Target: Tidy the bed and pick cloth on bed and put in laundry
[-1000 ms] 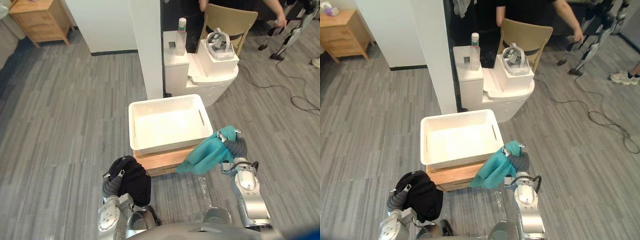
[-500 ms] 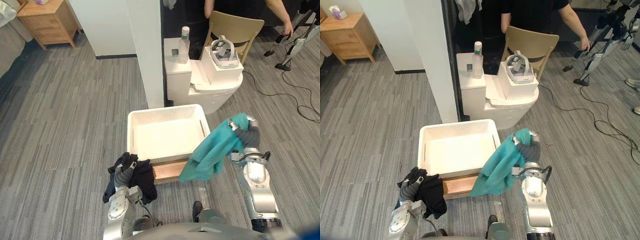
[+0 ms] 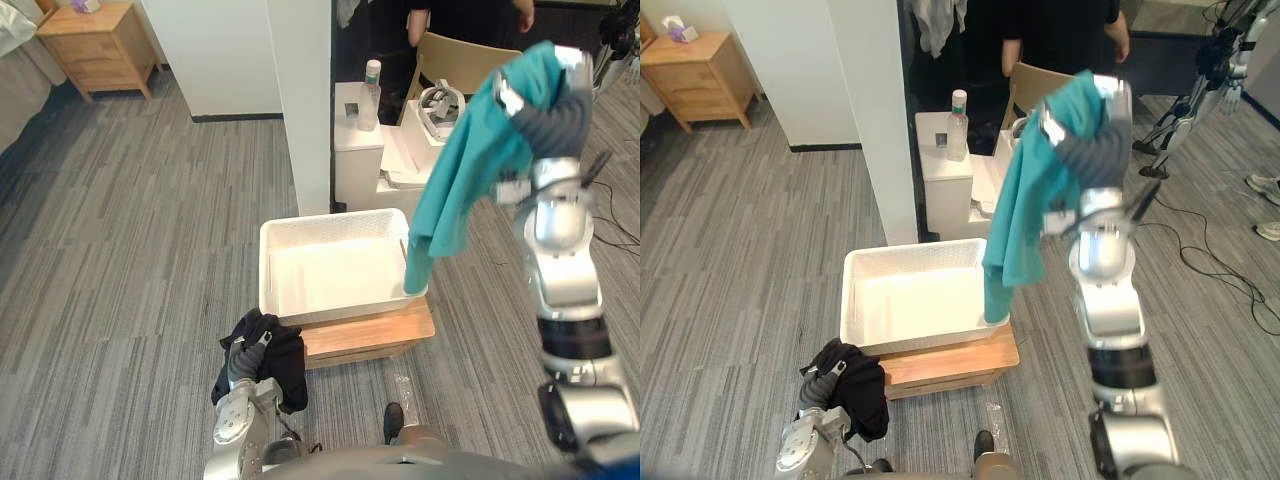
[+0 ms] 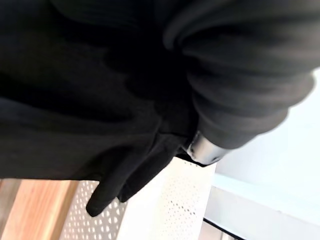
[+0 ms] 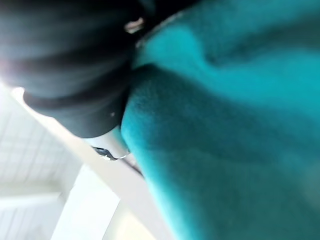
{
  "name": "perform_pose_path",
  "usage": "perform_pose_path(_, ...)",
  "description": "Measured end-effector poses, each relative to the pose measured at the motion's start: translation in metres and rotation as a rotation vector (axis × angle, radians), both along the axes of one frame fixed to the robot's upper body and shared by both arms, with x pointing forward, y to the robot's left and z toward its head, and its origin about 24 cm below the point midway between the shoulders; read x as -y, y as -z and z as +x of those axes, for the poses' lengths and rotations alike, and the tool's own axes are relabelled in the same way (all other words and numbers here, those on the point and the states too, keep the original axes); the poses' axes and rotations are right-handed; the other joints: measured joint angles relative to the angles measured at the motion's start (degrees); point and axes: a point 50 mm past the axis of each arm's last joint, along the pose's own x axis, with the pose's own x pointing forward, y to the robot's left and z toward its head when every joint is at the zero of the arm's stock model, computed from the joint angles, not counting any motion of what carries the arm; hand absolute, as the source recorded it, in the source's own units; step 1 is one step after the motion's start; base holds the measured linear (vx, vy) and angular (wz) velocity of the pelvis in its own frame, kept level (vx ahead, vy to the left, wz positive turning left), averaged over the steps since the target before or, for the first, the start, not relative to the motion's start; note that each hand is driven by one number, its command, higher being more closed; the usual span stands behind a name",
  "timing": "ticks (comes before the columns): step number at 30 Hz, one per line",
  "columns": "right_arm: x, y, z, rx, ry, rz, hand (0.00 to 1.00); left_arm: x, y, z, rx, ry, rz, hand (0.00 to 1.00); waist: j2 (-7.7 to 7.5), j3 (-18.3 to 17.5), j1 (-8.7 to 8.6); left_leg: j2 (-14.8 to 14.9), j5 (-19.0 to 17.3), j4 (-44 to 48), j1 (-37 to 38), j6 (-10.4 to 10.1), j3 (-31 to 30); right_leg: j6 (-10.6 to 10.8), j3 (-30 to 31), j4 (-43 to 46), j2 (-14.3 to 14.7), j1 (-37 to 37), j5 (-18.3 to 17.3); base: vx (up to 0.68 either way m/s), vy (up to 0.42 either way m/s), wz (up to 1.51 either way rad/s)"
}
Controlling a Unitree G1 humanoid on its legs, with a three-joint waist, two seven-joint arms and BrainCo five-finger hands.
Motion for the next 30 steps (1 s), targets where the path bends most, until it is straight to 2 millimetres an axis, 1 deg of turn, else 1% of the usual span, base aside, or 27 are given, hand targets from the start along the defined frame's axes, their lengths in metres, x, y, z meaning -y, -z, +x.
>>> perform_pose_path(2,-0.004,-0.021,0.010,0.031,-0.002,-0.006,1.00,0.000,0.003,-0.001,-0.013,-0.002,-0.011,1.00,-0.11,-1.0,0.12,-0.5,1.0,-1.6,-0.1,0.2,0.0,0.0,0.0,-1.0,0.0,-0.1,0.7,-0.09,-0.037,0.01)
perform_pose_path(3,-0.005,-0.023,0.010,0.034,-0.004,-0.004,1.00,0.000,0.003,-0.002,-0.013,-0.004,-0.013,1.00,-0.12,-1.1,0.12,-0.5,1.2,-1.7,0.0,0.2,0.0,0.1,0.0,-1.1,0.0,-0.2,0.9,-0.05,-0.030,0.01)
perform_pose_path(5,-0.012,-0.034,0.014,0.057,-0.017,-0.011,1.00,0.000,0.003,-0.001,-0.011,-0.005,-0.014,1.00,-0.19,-1.3,0.35,-0.8,1.9,-2.4,-0.2,0.4,0.0,0.1,0.0,-1.4,-0.1,-0.6,1.4,-0.05,-0.028,-0.01)
perform_pose_path(8,-0.015,-0.042,0.018,0.064,-0.014,-0.012,1.00,0.001,0.002,0.001,-0.003,-0.005,-0.023,1.00,-0.21,-1.3,0.55,-1.5,3.4,-4.4,-0.1,0.7,-0.3,0.1,-0.3,-1.4,-0.5,-1.0,1.4,-0.09,-0.029,0.10)
perform_pose_path(12,-0.019,-0.038,0.022,0.046,-0.017,-0.020,1.00,0.002,0.001,0.002,0.002,0.002,-0.025,1.00,-0.20,-1.3,0.67,-2.1,4.2,-5.3,-0.2,1.0,-1.2,0.2,-0.6,-1.4,-0.8,-1.1,1.5,-0.06,-0.016,0.09)
perform_pose_path(15,-0.018,-0.033,0.027,0.014,-0.005,-0.014,1.00,0.005,0.001,0.003,0.003,0.010,-0.029,1.00,-0.20,-1.3,0.67,-2.4,4.4,-5.4,-0.5,1.2,-1.6,0.2,-1.0,-1.4,-1.0,-1.1,1.5,-0.05,-0.019,0.08)
perform_pose_path(17,-0.022,-0.029,0.030,-0.004,-0.018,0.003,1.00,0.005,0.001,0.003,0.003,0.010,-0.029,1.00,-0.17,-1.3,0.65,-2.4,4.5,-5.5,-0.5,1.2,-1.6,0.2,-1.0,-1.4,-1.0,-1.2,1.5,-0.05,-0.024,0.01)
perform_pose_path(19,-0.033,-0.018,0.033,-0.043,-0.058,0.046,1.00,0.006,0.001,0.005,0.008,0.014,-0.029,1.00,-0.10,-1.4,0.60,-2.4,4.8,-5.6,-1.2,1.2,-1.7,0.2,-1.1,-1.4,-1.0,-1.8,1.5,-0.07,-0.036,0.01)
perform_pose_path(20,-0.035,-0.013,0.034,-0.056,-0.067,0.054,1.00,0.006,0.000,0.006,0.010,0.016,-0.030,1.00,-0.10,-1.4,0.61,-2.4,4.8,-5.6,-1.3,1.2,-1.7,0.2,-1.2,-1.4,-1.0,-1.9,1.5,-0.05,-0.044,0.09)
perform_pose_path(21,-0.039,-0.001,0.036,-0.094,-0.080,0.072,1.00,0.007,0.000,0.006,0.012,0.019,-0.032,1.00,-0.08,-1.4,0.66,-2.4,4.9,-5.6,-1.5,1.1,-1.8,0.1,-1.6,-1.5,-1.0,-1.9,1.5,-0.02,-0.032,0.08)
perform_pose_path(22,-0.042,0.007,0.037,-0.120,-0.085,0.078,1.00,0.008,0.000,0.006,0.012,0.022,-0.033,1.00,-0.07,-1.4,0.68,-2.4,5.0,-5.6,-1.5,1.1,-1.9,0.1,-1.6,-1.5,-1.0,-1.9,1.5,-0.02,-0.037,0.06)
perform_pose_path(24,-0.058,0.043,0.041,-0.251,-0.123,0.088,1.00,0.010,0.000,0.005,0.010,0.030,-0.035,1.00,-0.05,-1.4,0.75,-2.4,5.1,-5.4,-1.6,1.2,-2.0,0.1,-1.7,-1.5,-0.9,-1.9,1.5,-0.01,-0.015,0.01)
perform_pose_path(25,-0.064,0.058,0.042,-0.310,-0.138,0.088,1.00,0.010,0.000,0.006,0.012,0.033,-0.037,1.00,-0.06,-1.4,0.77,-2.4,5.1,-5.4,-1.7,1.2,-2.2,0.1,-1.7,-1.5,-1.0,-1.9,1.5,-0.02,-0.027,0.04)
perform_pose_path(26,-0.068,0.068,0.043,-0.346,-0.147,0.082,1.00,0.010,0.000,0.006,0.015,0.037,-0.037,1.00,-0.05,-1.4,0.77,-2.4,5.1,-5.4,-1.8,1.2,-2.4,0.1,-1.8,-1.6,-1.0,-2.0,1.5,-0.03,-0.025,0.08)
perform_pose_path(28,-0.080,0.102,0.044,-0.482,-0.165,0.071,1.00,0.010,-0.002,0.007,0.023,0.039,-0.036,1.00,0.00,-1.4,0.81,-2.5,5.4,-5.4,-2.7,1.3,-3.1,0.1,-2.3,-1.5,-1.3,-2.7,1.6,-0.04,-0.024,0.12)
perform_pose_path(30,-0.084,0.115,0.046,-0.532,-0.154,0.050,1.00,0.009,-0.003,0.008,0.027,0.038,-0.033,1.00,0.11,-1.2,0.91,-2.6,5.7,-5.4,-3.9,1.4,-3.4,0.1,-2.9,-1.5,-1.5,-3.5,1.8,-0.05,-0.029,0.15)
